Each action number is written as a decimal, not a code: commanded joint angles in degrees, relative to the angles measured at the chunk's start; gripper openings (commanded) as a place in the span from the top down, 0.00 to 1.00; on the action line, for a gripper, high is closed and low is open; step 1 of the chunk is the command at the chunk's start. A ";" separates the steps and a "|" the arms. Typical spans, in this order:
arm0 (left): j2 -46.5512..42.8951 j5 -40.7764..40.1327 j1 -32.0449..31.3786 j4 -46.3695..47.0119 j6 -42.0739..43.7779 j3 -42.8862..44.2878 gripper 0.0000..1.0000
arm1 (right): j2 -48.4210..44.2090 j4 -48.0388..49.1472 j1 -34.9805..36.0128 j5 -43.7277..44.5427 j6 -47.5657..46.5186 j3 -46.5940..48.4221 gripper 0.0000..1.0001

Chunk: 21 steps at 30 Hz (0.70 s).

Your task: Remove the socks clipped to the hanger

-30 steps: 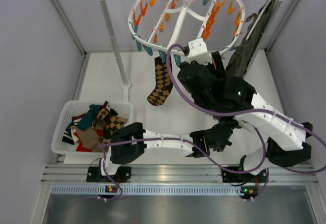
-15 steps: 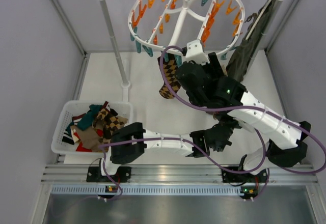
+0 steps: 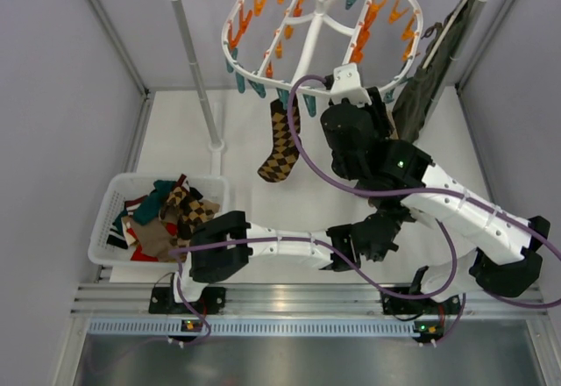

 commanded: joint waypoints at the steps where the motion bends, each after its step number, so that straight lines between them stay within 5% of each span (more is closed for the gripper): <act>1: -2.80 1.50 -0.56 2.31 -1.08 -0.53 1.00 | -1.44 7.26 -1.18 1.48 -3.86 -0.36 0.58; 5: -2.89 1.77 -0.56 2.31 -1.08 -0.61 1.00 | -0.91 8.23 -1.10 1.05 -4.92 0.16 0.70; 7: -2.98 1.86 -0.47 2.31 -1.17 -0.61 1.00 | -0.91 7.62 -1.19 0.70 -4.57 0.25 0.87; 10: -3.07 2.03 -0.38 2.31 -1.78 -0.70 1.00 | -1.17 5.87 -1.19 -1.14 -2.11 0.25 0.99; 21: -12.11 5.72 2.16 2.31 -15.23 -13.96 1.00 | -2.40 -0.38 -2.15 -11.08 6.16 2.98 1.00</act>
